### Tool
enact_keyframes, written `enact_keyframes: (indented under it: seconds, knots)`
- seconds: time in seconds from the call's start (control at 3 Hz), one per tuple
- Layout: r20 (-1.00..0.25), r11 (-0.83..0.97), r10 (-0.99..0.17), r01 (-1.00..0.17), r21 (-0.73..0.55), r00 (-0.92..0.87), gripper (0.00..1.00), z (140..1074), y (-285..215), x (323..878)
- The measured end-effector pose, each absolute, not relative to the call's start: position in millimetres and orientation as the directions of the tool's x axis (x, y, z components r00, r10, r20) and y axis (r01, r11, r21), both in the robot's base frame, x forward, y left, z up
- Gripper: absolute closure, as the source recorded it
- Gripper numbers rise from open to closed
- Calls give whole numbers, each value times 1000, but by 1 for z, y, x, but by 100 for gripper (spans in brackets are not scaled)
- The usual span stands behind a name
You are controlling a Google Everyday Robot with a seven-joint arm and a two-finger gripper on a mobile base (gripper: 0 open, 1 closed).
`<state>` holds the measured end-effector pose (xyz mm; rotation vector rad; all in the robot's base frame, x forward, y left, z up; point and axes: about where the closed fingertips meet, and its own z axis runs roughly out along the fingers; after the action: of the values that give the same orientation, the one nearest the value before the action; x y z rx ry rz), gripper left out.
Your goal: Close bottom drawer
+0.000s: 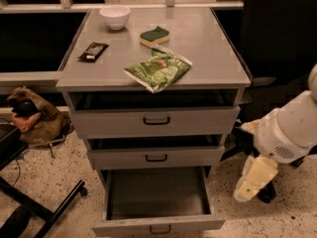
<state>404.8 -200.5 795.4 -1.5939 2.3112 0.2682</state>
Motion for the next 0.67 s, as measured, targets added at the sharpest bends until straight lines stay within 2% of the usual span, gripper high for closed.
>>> enact_keyframes:
  seconds: [0.67]
  knots:
    - [-487, 317, -799, -935, 159, -354, 0, 646, -133, 380]
